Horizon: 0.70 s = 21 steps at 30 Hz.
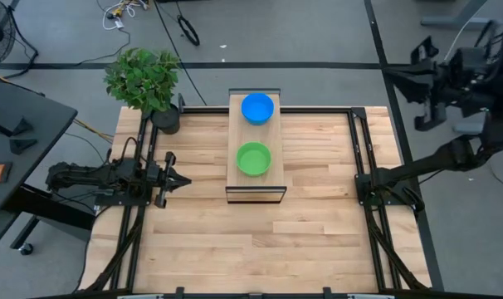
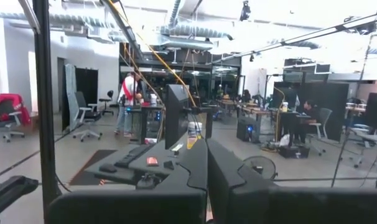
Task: Pick & Place Mini bowls
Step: Return to Home Position
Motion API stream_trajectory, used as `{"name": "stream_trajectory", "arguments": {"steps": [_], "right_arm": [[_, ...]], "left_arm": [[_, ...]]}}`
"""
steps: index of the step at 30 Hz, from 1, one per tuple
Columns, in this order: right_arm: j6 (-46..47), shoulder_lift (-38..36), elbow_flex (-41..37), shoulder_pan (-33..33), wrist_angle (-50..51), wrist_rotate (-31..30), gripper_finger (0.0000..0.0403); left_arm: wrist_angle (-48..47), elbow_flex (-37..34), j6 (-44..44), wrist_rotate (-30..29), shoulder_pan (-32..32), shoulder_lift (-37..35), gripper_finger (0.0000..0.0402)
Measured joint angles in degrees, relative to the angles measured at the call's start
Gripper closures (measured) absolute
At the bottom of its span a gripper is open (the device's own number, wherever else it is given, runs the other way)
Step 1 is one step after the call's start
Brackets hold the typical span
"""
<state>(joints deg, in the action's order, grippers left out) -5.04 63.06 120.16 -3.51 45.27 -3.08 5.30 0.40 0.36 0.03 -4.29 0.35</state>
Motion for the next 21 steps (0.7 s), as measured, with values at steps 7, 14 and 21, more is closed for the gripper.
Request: {"name": "stream_trajectory", "arguments": {"steps": [7, 14, 21], "right_arm": [[0.0, 1.2, -1.9, 0.0, -4.3, 3.1, 0.0403], [-0.1, -3.4, -13.5, 0.0, -14.8, 3.6, 0.0403], [-0.2, -9.4, -25.2, 0.0, -21.9, 4.4, 0.0403]], "left_arm": [[0.0, 0.0, 0.0, 0.0, 0.0, 0.0, 0.0378], [0.0, 0.0, 0.0, 0.0, 0.0, 0.0, 0.0379], [0.0, 0.0, 0.0, 0.0, 0.0, 0.0, 0.0378]]}}
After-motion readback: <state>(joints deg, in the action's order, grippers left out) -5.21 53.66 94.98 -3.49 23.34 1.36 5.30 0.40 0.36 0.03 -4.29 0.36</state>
